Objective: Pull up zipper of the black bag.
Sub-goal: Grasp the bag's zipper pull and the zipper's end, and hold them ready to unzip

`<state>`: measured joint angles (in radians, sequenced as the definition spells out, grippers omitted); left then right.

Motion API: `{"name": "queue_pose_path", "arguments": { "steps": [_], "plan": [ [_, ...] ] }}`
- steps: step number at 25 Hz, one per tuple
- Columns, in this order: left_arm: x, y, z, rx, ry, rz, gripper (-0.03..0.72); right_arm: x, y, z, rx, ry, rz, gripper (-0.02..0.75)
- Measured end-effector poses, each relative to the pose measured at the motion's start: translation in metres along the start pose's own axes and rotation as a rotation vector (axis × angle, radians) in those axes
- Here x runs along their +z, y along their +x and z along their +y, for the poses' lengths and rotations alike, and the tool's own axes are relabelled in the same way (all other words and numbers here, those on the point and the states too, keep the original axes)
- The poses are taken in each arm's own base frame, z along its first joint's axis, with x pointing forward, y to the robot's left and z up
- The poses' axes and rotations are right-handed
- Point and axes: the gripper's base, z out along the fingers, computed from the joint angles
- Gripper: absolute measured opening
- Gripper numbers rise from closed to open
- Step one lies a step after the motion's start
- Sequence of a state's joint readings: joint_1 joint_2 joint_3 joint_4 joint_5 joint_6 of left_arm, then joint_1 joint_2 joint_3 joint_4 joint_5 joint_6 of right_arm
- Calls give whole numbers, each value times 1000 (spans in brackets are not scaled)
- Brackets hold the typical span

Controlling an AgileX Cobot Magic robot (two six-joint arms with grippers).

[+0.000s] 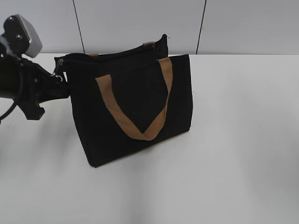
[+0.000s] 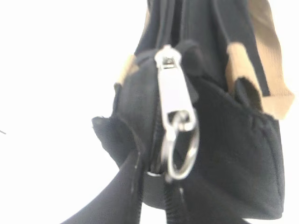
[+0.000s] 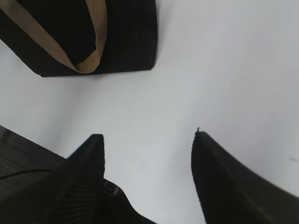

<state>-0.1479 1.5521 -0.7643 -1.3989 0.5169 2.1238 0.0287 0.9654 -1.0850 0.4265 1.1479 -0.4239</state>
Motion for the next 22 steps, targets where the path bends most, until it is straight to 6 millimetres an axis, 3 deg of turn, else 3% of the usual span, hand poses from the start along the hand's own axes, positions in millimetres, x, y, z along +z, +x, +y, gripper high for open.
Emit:
{"name": "queue_pose_path", "arguments": {
  "steps": [5, 9, 15, 22],
  "plan": [
    [-34, -22, -2, 75, -83, -40, 78, -7, -12, 4, -18, -33, -55, 419],
    [-53, -34, -4, 124, -130, -79, 78, 1, -21, 0, -33, -47, -68, 417],
    [-70, -43, -8, 186, -170, -102, 78, 32, -37, 0, -49, -167, -75, 415],
    [-79, -48, -10, 205, -194, -120, 78, 74, -77, 40, -193, -325, -48, 414]
  ]
}}
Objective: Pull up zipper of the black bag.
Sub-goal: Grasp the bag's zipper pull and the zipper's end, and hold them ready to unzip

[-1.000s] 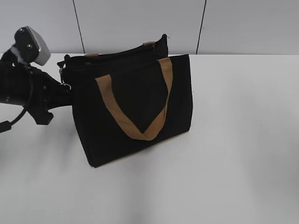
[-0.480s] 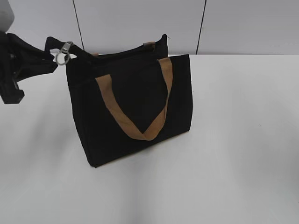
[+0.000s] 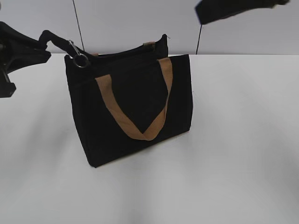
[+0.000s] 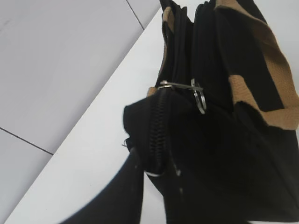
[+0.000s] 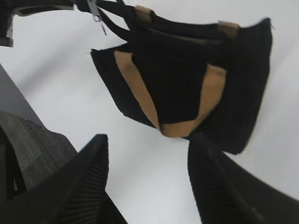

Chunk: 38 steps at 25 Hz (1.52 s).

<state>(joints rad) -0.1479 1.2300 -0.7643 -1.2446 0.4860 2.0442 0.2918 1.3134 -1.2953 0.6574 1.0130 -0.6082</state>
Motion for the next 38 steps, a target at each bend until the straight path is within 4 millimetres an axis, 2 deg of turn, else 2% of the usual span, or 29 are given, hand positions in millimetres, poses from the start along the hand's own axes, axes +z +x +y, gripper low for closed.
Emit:
{"name": "queue_pose_path", "arguments": {
  "steps": [7, 11, 17, 24, 28, 32, 38],
  "plan": [
    [0, 0, 0, -1, -1, 1, 78, 68, -42, 18, -239, -132, 45, 386],
    [0, 0, 0, -1, 0, 1, 78, 108, -49, 25, -390, -169, 53, 366],
    [0, 0, 0, -2, 0, 1, 78, 155, -47, 26, -468, -155, 30, 364],
    [0, 0, 0, -2, 0, 1, 78, 196, -42, 35, -528, -126, -6, 362],
    [0, 0, 0, -2, 0, 1, 78, 215, -33, 31, -520, -126, 23, 361],
    [0, 0, 0, 5, 1, 5, 78, 222, -31, 28, -521, -117, 24, 351],
    [0, 1, 0, 7, 2, 6, 78, 224, -33, 26, -518, -98, 1, 296]
  ]
}}
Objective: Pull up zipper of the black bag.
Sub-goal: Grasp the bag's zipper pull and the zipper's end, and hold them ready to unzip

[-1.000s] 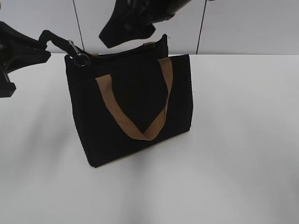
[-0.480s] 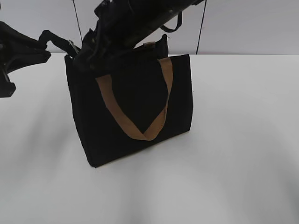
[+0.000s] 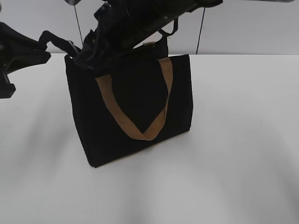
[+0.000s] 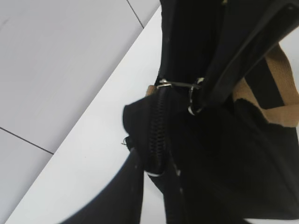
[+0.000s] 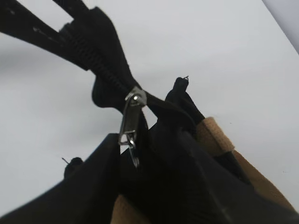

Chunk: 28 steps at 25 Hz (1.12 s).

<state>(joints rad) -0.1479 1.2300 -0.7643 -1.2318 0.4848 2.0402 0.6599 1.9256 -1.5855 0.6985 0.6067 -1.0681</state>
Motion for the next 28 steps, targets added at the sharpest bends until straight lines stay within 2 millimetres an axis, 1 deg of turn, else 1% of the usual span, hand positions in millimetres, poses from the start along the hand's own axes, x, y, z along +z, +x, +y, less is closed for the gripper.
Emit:
{"name": "queue_pose_path", "arguments": {
  "steps": [9, 10, 12, 14, 15, 16, 22, 28],
  "plan": [
    [0, 0, 0, 0, 0, 0, 78, 0, -2, 3, 42, -31, -18, 242],
    [0, 0, 0, 0, 0, 0, 78, 0, -2, 3, 44, -36, -17, 225],
    [0, 0, 0, 0, 0, 0, 78, 0, -1, 5, 45, -50, -11, 163],
    [0, 0, 0, 1, -2, 1, 78, 0, -1, 6, 45, -61, -5, 56],
    [0, 0, 0, 1, -4, 2, 78, 0, 0, 6, 47, -65, -3, 15],
    [0, 0, 1, 1, -6, 3, 78, 0, 0, 6, 51, -68, -2, -2],
    [0, 3, 0, -2, -1, 30, 78, 0, 0, 7, 90, -75, 3, -15],
    [-1, 13, -5, -11, 54, 139, 78, 0, 1, 7, 80, -75, 17, -15]
  ]
}}
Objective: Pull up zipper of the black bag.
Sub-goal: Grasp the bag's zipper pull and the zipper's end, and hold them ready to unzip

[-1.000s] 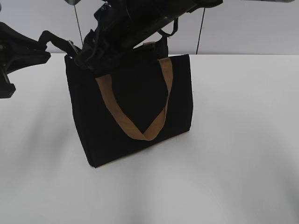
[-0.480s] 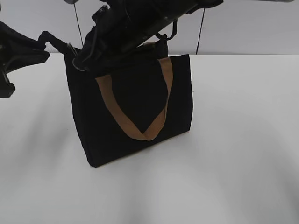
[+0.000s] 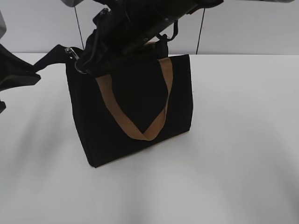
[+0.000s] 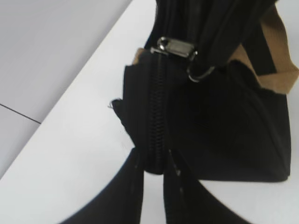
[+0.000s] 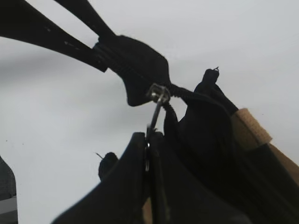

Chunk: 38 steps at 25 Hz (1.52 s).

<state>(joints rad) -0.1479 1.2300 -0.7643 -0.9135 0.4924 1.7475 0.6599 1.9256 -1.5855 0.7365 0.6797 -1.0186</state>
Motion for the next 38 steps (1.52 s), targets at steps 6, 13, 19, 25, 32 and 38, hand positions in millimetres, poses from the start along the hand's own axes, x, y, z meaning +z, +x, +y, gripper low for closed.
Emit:
{"name": "queue_pose_path", "arguments": {
  "steps": [6, 13, 19, 25, 32, 38],
  "plan": [
    [0, 8, -3, -30, 27, 87, 78, -2, -1, -1, -49, 8, 31, -15],
    [-1, 9, -3, -41, 34, 107, 78, -13, -4, -13, -48, 21, 47, -15],
    [-2, 12, -4, -34, 50, 150, 78, -18, 5, -21, -34, 2, 99, -15],
    [-3, 17, -4, -58, 51, 197, 78, -23, 14, -34, -17, 15, 131, -15],
    [-7, 27, -2, -90, 77, 246, 78, -32, 24, -51, -1, 52, 154, -15],
    [-10, 33, 2, -118, 68, 262, 78, -47, 38, -74, 45, 92, 172, -15]
  ]
}}
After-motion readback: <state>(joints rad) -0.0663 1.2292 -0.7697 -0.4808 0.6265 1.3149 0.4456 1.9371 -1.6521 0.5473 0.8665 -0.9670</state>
